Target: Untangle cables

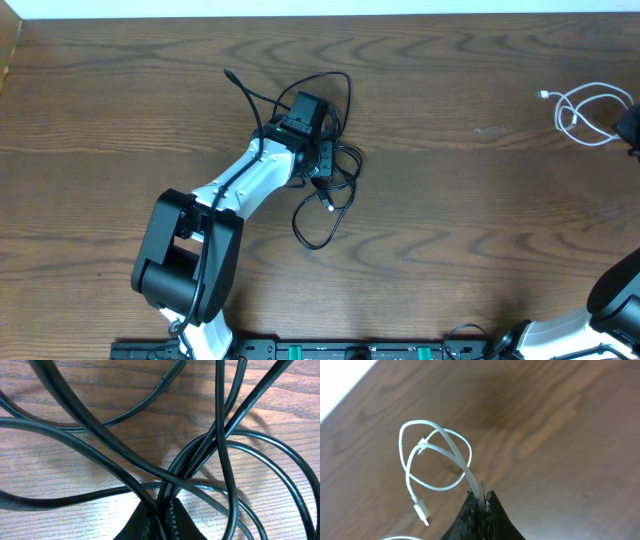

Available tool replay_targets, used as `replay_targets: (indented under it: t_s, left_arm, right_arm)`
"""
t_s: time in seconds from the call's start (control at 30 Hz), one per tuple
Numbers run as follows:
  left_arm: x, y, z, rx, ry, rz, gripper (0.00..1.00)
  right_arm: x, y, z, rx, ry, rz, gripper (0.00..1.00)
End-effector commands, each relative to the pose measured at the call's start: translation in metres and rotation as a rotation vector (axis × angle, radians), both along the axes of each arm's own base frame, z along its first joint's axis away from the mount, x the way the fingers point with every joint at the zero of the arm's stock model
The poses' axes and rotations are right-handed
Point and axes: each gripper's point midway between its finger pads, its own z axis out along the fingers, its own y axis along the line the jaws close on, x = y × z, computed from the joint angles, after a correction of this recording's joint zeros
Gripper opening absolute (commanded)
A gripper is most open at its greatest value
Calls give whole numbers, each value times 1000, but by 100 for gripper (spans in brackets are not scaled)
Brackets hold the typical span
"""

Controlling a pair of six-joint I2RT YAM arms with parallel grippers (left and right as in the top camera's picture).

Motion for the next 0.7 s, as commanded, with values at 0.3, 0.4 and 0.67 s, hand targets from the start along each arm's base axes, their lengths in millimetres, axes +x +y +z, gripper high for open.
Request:
replay_targets:
  t_s: [0.3,0.4,0.67]
  left_arm:
    - [-5,3,-11,20,19,9,8]
    - [-5,3,-11,20,19,9,8]
    - [-5,3,-11,20,19,9,8]
  right_arm:
    - [-43,-40,-11,-86,145,-357,1]
    - [-43,-40,-11,-85,145,-354,1]
    - [-29,-32,-8,-44,90,-299,1]
